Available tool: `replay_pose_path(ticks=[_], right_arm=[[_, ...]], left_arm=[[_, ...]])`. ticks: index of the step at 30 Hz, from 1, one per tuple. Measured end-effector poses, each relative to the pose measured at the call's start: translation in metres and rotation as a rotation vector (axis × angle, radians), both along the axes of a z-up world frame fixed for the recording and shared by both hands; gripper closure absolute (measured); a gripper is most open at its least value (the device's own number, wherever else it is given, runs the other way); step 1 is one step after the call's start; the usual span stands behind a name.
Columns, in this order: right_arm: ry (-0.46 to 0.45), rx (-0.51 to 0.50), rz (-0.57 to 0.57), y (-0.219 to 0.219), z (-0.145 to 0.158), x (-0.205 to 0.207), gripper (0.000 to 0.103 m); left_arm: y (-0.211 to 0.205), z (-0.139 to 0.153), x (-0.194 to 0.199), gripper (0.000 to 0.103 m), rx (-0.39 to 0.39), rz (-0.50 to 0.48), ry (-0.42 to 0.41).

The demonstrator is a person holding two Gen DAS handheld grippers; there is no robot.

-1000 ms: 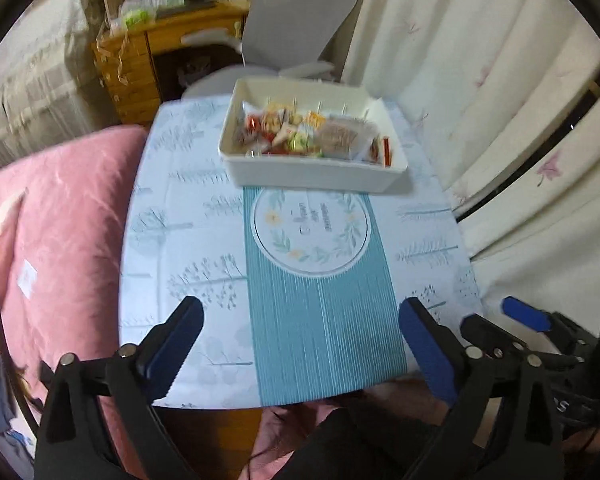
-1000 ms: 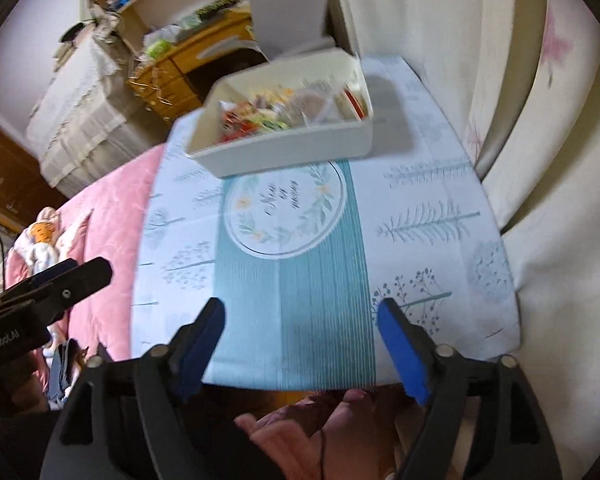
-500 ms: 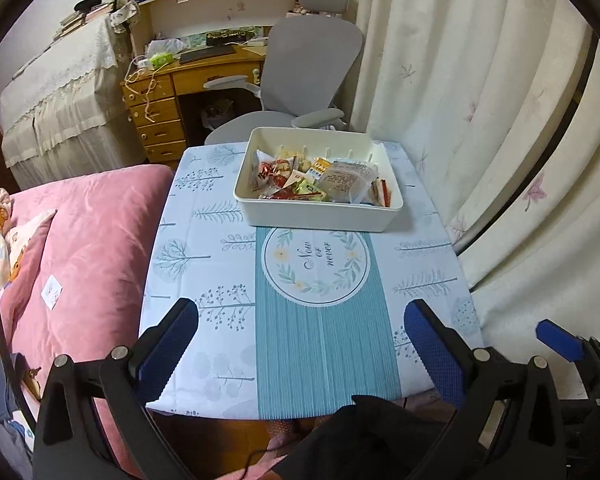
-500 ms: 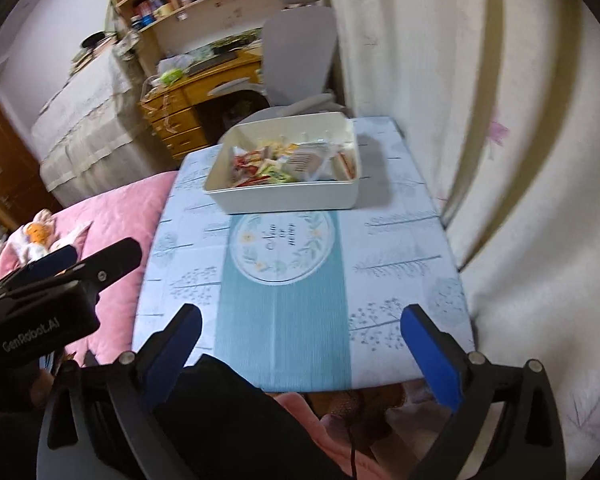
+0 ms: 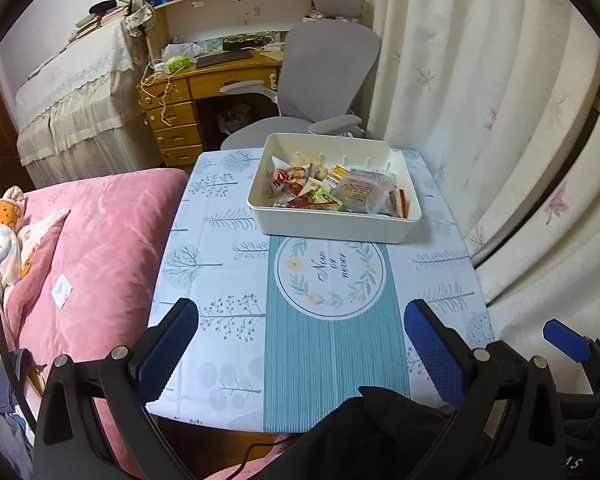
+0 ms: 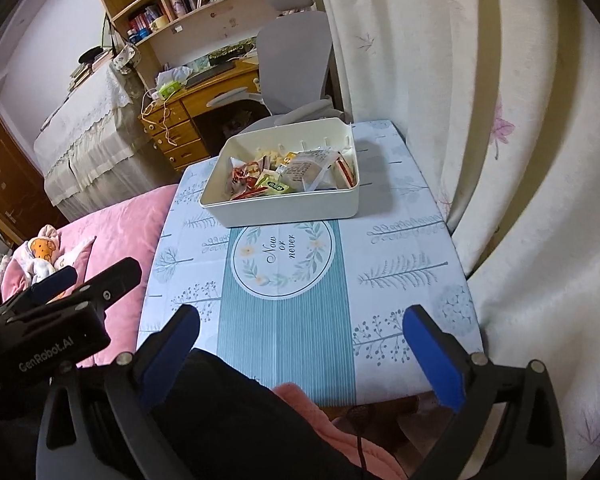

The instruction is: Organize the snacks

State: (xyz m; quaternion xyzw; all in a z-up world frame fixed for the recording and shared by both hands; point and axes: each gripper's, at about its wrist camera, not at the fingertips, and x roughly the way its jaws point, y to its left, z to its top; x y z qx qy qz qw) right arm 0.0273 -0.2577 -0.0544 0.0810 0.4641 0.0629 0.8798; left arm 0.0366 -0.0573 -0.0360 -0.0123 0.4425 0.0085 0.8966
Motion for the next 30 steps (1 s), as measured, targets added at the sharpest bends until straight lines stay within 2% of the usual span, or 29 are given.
replay_pose_path(ticks=[12,30], right_arm=[[0.007,-0.017,0.049,0.004,-0.009,0.023,0.001],[0.019,-0.022,0.015,-0.001,-0.015,0.033,0.001]], left_arm=[[-0.002,-0.005,0.016,0.001,0.005,0.024,-0.027],[-0.007,-0.008,0.032,0.001,0.015,0.006,-0.019]])
